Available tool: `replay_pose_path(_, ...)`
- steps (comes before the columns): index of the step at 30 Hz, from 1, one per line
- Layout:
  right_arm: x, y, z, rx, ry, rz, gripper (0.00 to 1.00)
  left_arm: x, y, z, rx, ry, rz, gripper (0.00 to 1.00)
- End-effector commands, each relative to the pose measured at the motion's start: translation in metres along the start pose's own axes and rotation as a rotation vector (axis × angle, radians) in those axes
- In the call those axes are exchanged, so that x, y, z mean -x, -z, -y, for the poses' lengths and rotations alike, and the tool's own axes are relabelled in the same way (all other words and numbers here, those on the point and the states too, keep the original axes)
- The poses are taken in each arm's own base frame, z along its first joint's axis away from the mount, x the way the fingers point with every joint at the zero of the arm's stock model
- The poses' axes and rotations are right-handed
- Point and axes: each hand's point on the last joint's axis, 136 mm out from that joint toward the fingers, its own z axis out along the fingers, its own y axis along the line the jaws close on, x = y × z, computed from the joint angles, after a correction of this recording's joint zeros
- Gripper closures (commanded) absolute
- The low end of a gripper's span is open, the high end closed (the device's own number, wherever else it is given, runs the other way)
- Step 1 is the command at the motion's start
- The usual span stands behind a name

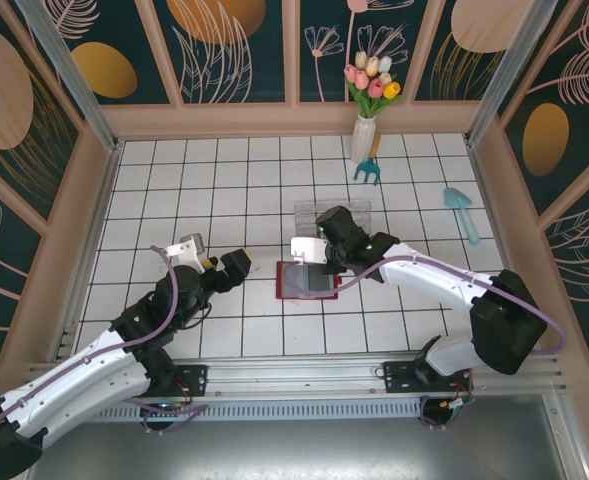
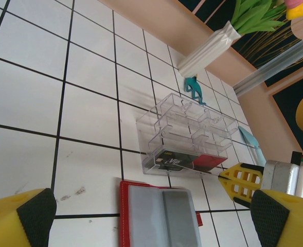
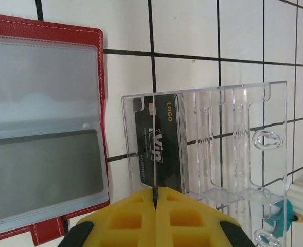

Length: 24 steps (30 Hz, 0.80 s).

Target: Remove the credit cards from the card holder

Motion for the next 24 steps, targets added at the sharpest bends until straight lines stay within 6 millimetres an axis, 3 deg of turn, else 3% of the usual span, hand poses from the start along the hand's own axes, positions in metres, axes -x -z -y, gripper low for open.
replay_pose_path(1,0.003,-0.007,0.005,-0.013,0.025,0.011,1.0,0.0,0.0,-0.007,0.021,-0.01,0.005,0.01)
replay_pose_path(24,-0.001,-0.038,0.02,0.003,0.009,-0.004,1.0,-0.001,0.003,-0.01,0.026,-0.007,0.002,0.01)
